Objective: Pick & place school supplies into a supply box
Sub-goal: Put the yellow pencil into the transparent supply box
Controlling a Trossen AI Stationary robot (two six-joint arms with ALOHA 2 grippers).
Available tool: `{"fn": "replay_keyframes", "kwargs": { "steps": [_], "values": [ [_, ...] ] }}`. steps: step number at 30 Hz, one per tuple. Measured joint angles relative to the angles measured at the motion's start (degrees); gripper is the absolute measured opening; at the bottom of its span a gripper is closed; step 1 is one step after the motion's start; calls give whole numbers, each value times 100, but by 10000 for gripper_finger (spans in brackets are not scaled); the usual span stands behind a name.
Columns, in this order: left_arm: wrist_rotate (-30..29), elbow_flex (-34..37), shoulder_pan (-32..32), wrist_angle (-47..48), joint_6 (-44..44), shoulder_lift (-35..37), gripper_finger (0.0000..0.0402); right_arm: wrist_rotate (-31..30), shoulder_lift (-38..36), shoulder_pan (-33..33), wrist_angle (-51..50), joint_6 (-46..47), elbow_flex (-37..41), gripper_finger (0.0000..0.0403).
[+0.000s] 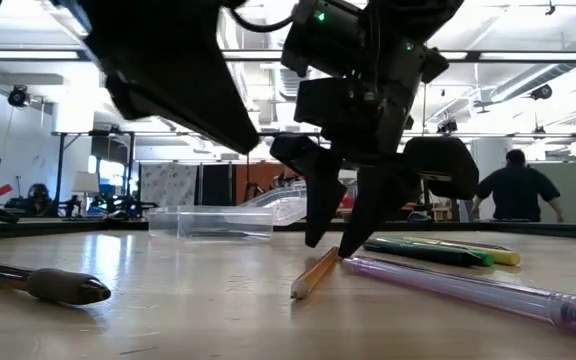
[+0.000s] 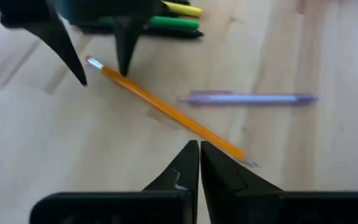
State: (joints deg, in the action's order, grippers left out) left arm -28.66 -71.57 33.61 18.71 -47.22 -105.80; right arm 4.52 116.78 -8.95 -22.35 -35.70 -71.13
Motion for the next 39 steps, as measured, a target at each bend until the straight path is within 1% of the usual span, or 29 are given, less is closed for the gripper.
{"fn": "replay_keyframes", "kwargs": {
  "steps": [3,6,8,10,13,17,21,27,30,33,35,36,37,39],
  "values": [
    [-2,-121,145,-4,-55,-1,0,-71,23,19,-1,464,-10,138],
    [-2,-268,223,-13,-194,-59,0,-16,24,63,-43,1122,-76,112],
    [-7,-354,245,13,-202,-138,0,72,34,79,-64,1396,-114,96],
    [-8,-420,245,-1,-273,-195,0,209,41,87,-81,1487,-135,82],
    [-12,-534,244,-19,-446,-291,0,186,41,83,-74,1445,-121,67],
    [9,-650,244,73,-459,-532,0,170,41,94,-103,1692,-120,59],
    [25,-854,290,823,-615,-658,0,161,45,96,-142,2039,-133,60],
    [-10,-1405,371,3023,-861,-656,0,158,22,94,-170,2202,-181,74],
    [196,-1512,375,3408,-1354,-645,0,156,23,96,-194,2196,-227,84],
    [868,-1325,299,3107,-2299,-645,0,152,30,96,-205,2218,-258,94],
    [1154,-1121,277,2679,-2552,-645,0,152,30,96,-194,2223,-258,98],
    [1166,-1049,307,2348,-2417,-647,0,152,30,98,-192,2227,-258,100],
    [1083,-1003,365,2026,-2082,-647,0,150,30,98,-190,2245,-258,102],
    [690,-984,556,1657,-1087,-646,0,150,30,96,-186,2253,-259,104]
  ]
}}
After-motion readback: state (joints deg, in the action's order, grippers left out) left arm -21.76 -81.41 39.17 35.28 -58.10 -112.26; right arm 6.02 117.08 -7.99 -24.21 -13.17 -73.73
